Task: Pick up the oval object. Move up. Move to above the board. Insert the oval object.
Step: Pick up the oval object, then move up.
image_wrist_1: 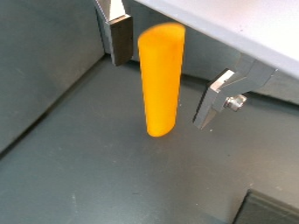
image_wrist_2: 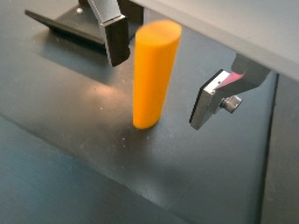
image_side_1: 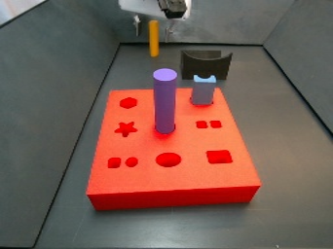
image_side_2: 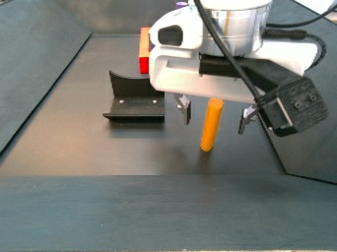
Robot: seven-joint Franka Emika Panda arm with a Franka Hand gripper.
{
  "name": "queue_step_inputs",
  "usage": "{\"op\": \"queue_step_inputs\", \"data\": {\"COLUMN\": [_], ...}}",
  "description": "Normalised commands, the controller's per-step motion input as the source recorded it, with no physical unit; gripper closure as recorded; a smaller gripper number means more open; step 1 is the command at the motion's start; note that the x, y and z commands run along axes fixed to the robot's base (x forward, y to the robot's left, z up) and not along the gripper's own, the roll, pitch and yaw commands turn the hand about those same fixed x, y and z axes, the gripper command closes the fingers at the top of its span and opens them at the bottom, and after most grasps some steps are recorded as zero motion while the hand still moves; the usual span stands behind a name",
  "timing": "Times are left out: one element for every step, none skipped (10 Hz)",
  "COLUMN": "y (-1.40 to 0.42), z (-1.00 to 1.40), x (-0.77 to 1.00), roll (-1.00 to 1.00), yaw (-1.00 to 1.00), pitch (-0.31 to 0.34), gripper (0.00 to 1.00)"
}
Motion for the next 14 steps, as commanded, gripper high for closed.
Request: {"op": "queue_step_inputs", "data": {"y": [0.00,0.00,0.00,0.00,0.00,0.00,0.00,0.00,0.00,0.00,0.00,0.00,0.00,0.00], "z": [0.00,0.00,0.00,0.00,0.00,0.00,0.00,0.00,0.00,0.00,0.00,0.00,0.00,0.83], "x": [0.00,0.00,0.00,0.00,0.00,0.00,0.00,0.00,0.00,0.00,0.00,0.00,0.00,0.00], "roll": [0.04,0.00,0.00,0.00,0.00,0.00,0.00,0.00,0.00,0.00,0.00,0.00,0.00,0.00], "yaw": [0.00,0.00,0.00,0.00,0.00,0.00,0.00,0.00,0.00,0.00,0.00,0.00,0.00,0.00], "pitch": [-0.057,0.000,0.000,0.000,0.000,0.000,0.000,0.000,0.000,0.000,0.000,0.000,0.000,0.000], "gripper": [0.00,0.00,1.00,1.00,1.00,1.00,1.00,1.00,1.00,1.00,1.00,1.00,1.00,1.00]}}
